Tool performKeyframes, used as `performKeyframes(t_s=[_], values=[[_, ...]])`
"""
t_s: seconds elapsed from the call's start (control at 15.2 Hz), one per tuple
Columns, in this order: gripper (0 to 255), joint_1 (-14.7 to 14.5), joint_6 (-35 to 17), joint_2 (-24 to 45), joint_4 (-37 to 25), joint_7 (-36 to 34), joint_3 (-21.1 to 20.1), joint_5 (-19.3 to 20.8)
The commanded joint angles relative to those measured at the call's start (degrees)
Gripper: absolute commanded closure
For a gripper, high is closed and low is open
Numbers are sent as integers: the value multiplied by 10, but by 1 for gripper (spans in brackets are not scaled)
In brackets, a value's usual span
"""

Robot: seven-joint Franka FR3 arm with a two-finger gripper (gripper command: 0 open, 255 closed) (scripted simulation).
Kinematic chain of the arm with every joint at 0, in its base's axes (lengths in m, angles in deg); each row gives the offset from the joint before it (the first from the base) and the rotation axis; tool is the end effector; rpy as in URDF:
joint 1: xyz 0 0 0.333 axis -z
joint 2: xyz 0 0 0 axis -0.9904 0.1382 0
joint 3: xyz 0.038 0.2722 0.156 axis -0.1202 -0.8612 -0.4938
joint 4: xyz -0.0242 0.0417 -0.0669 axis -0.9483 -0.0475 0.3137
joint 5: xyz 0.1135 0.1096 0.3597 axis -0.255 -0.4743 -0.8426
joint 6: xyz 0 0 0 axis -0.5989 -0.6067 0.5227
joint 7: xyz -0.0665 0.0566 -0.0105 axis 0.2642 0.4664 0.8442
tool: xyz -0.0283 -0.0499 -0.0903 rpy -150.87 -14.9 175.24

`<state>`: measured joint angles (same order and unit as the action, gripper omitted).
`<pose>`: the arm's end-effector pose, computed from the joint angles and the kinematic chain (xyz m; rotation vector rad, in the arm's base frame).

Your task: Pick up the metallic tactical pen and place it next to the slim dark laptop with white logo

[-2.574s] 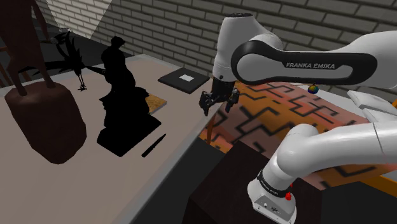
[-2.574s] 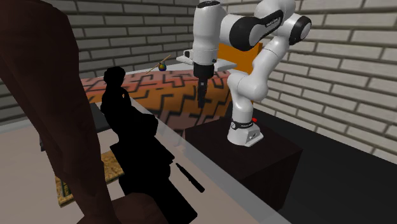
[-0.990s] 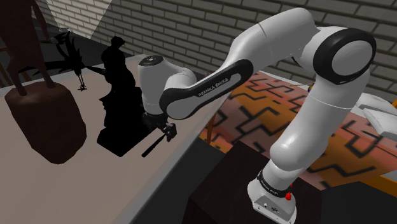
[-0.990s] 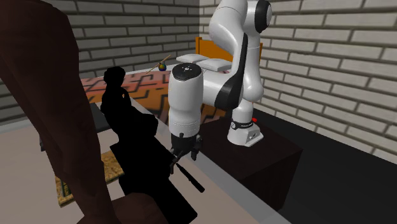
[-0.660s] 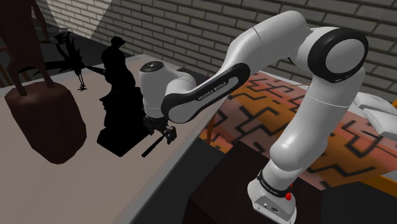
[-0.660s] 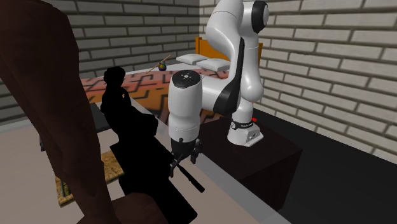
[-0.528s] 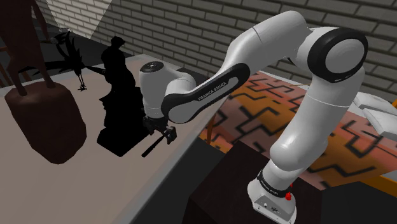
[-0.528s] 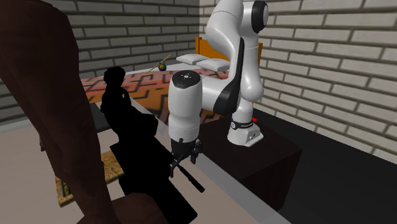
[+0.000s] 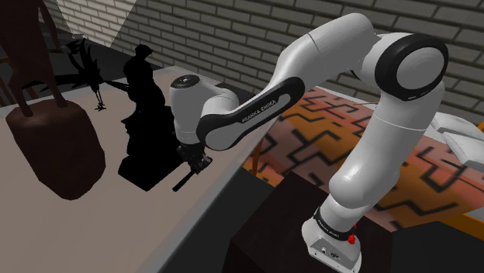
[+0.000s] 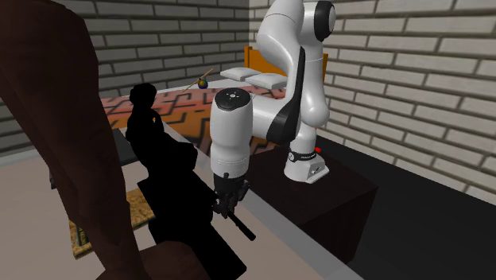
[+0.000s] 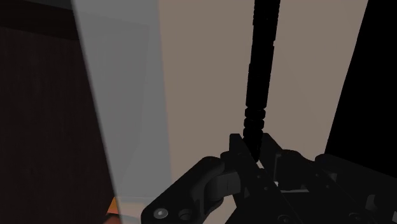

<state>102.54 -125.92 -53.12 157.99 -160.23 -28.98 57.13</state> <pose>0.4666 0.2516 0.3348 2.3452 -1.9195 0.1567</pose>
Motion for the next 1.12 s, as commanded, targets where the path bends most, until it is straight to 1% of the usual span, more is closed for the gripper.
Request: performKeyframes(t_s=[0.0,0.26,0.66,1.06], values=[[255,0,0,0,0,0,0,0],[255,0,0,0,0,0,0,0],[255,9,36,-40,-16,35,-8,-44],[255,13,76,-75,-38,65,-8,-80]])
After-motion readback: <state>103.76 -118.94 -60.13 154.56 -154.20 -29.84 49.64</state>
